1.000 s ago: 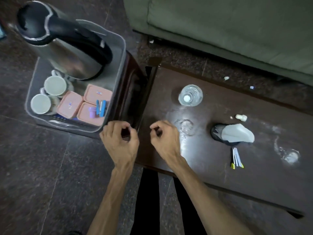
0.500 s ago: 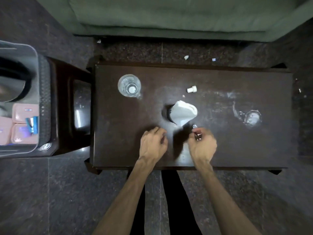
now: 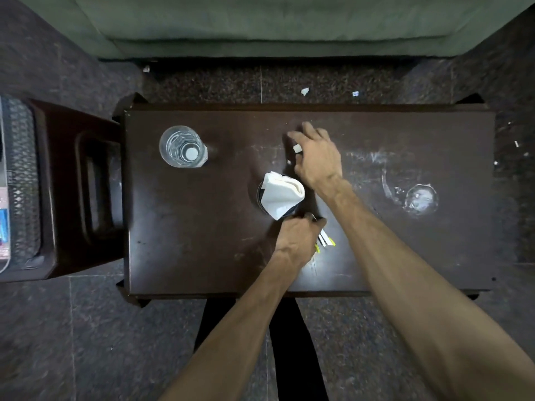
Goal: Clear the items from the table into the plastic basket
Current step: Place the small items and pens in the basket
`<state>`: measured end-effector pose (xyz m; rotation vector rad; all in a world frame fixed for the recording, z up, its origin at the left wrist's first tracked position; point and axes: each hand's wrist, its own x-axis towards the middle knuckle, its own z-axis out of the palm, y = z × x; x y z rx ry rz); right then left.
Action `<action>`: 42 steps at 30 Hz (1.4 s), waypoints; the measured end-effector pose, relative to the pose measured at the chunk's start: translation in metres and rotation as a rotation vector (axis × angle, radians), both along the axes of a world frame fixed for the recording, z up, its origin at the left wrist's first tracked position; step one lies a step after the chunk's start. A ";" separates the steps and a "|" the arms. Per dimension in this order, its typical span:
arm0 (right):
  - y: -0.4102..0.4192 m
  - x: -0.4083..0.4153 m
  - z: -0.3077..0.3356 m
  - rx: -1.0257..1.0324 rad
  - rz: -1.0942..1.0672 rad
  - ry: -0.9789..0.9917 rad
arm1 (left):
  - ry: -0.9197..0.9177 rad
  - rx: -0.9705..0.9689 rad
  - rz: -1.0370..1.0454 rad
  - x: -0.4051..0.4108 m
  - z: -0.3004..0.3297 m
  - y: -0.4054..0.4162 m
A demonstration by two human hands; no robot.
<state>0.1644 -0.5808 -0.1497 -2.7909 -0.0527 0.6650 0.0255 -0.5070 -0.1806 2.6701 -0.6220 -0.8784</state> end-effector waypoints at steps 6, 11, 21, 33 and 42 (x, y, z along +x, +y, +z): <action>0.000 -0.013 -0.013 0.001 -0.140 0.026 | -0.048 0.065 -0.011 -0.016 -0.010 0.008; -0.014 -0.058 -0.007 -0.020 -0.395 0.013 | -0.006 0.037 0.127 -0.046 -0.011 0.033; 0.044 -0.188 0.028 0.044 -0.759 0.054 | -0.248 -0.202 0.945 -0.112 0.032 0.148; 0.330 -0.139 0.113 0.691 -0.203 -0.075 | -0.813 -0.017 1.418 -0.074 0.119 0.390; 0.486 -0.087 0.113 0.523 0.109 -0.159 | -0.665 0.193 1.508 -0.057 0.117 0.517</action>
